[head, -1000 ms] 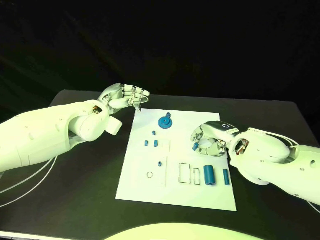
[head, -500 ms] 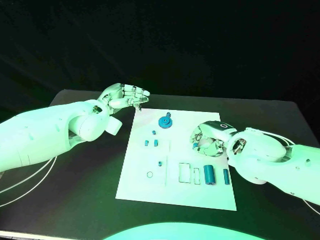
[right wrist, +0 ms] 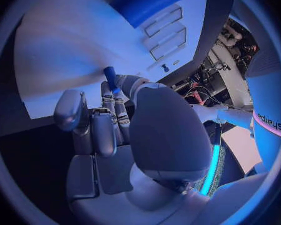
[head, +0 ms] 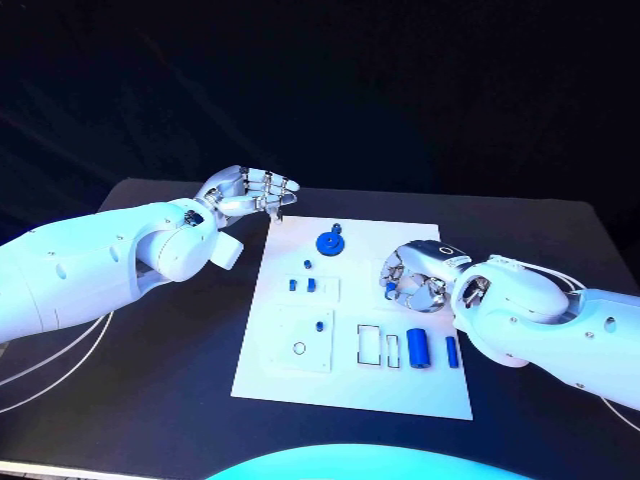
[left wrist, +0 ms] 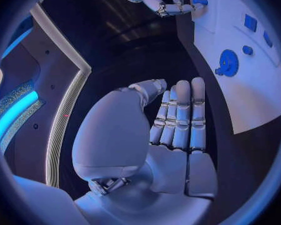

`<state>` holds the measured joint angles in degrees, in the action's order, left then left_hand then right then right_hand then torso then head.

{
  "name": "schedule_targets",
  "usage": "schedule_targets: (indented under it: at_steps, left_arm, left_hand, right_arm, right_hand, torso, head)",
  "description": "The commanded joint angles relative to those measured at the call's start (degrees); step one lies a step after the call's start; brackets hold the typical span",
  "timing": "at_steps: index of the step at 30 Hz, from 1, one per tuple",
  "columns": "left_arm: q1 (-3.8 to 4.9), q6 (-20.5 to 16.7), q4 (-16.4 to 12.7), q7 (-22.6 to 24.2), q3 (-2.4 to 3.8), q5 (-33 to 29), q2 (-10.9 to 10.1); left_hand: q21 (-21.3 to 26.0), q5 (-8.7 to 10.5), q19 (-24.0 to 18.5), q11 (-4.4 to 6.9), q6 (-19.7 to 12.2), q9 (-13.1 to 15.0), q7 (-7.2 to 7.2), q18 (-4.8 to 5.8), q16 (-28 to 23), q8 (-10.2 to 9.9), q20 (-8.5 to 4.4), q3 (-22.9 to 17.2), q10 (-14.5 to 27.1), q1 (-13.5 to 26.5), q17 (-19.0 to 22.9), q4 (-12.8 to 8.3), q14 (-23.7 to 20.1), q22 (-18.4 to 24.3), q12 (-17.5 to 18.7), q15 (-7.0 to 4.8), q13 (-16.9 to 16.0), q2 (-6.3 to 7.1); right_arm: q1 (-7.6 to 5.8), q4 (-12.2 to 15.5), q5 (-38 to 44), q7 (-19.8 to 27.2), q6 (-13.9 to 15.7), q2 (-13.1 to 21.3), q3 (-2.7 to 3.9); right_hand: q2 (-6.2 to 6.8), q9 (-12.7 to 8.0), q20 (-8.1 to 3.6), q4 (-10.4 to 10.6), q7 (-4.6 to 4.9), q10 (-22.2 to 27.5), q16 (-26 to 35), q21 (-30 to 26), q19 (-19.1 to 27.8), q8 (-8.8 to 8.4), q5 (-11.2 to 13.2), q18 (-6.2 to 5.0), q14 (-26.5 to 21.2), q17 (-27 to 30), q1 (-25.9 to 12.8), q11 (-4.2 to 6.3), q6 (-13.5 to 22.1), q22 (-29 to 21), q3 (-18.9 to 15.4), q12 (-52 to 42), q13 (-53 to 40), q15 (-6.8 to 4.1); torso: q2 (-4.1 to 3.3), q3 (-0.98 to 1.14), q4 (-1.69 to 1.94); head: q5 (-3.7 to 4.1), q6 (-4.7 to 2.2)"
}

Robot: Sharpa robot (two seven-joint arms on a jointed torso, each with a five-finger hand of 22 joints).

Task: Assemble the parts on the task board

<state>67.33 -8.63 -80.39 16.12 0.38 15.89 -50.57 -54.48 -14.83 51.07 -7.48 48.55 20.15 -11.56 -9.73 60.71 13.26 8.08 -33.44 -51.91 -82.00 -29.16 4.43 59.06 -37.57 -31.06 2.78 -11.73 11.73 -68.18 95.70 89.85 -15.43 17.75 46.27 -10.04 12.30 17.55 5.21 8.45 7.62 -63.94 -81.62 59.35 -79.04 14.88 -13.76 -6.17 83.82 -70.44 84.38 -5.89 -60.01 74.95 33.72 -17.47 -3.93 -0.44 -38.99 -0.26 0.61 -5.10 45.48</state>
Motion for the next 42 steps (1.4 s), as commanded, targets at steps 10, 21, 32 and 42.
schedule_targets:
  at_steps: [10,21,32,42]
  left_arm:
    - [0.01,0.9,0.0,0.2,0.04,-0.4,0.1]
    - [0.01,0.9,0.0,0.3,0.04,-0.4,0.3]
    - [-0.02,0.9,0.0,0.4,0.04,-0.4,0.5]
    - [-0.11,1.0,0.0,0.4,0.04,-0.5,0.8]
  left_hand:
    - [0.3,-0.27,-0.1,-0.1,-0.4,-0.1,-0.04,-0.87,-0.3,-0.2,0.36,0.1,0.4,0.7,0.0,0.4,-0.2,0.1,0.2,0.35,0.1,-0.11]
    - [0.3,-0.27,-0.1,-0.1,-0.4,-0.1,-0.04,-0.87,-0.3,-0.2,0.36,0.1,0.4,0.7,0.0,0.4,-0.2,0.1,0.2,0.35,0.1,-0.11]
    - [0.3,-0.27,-0.1,-0.1,-0.4,-0.1,-0.04,-0.87,-0.3,-0.2,0.36,0.1,0.4,0.7,0.0,0.4,-0.2,0.1,0.2,0.35,0.1,-0.11]
    - [0.5,-0.28,0.0,-0.1,-0.4,-0.1,-0.04,-0.88,-0.3,-0.2,0.38,0.2,0.4,0.7,0.0,0.5,-0.2,0.3,0.2,0.35,0.2,-0.12]
  right_arm:
    - [0.18,1.8,1.2,0.6,2.3,0.8,-0.12]
    - [-1.42,4.4,0.3,1.5,5.1,2.6,0.25]
    - [-2.83,9.3,-2.9,3.0,6.7,3.6,0.57]
    - [-0.91,9.4,-4.4,5.5,6.7,-3.0,0.54]
  right_hand:
    - [-0.96,1.7,-0.79,-2.0,-0.75,-5.0,-0.6,1.4,-0.5,1.87,-0.3,0.46,2.4,-0.4,-1.2,3.05,-1.6,2.0,2.6,-0.8,-1.5,-1.06]
    - [-0.84,2.0,-0.91,-2.5,-0.81,-5.4,-0.7,1.9,-0.6,2.13,-0.3,0.56,2.5,-0.6,-1.5,3.14,-1.6,2.3,3.1,-0.8,-1.6,-1.15]
    - [-0.74,2.2,-0.96,-2.9,-0.75,-5.5,-0.7,2.2,-0.7,2.21,-0.3,0.61,2.5,-0.7,-1.6,3.13,-1.5,2.5,3.5,-0.7,-1.7,-1.18]
    - [-0.69,2.3,-0.98,-3.2,-0.64,-5.5,-0.6,1.7,-0.5,2.22,-0.3,0.53,2.5,-0.5,-1.7,3.07,-1.4,2.4,3.7,-0.5,-1.8,-1.16]
  torso:
    - [0.07,-0.04,-0.01]
    - [0.06,-0.07,0.09]
    - [0.08,-0.06,-0.01]
    - [0.06,-0.12,0.08]
  head:
    - [0.07,0.06]
    - [0.04,-0.08]
    - [-0.61,0.16]
    - [-1.44,0.37]
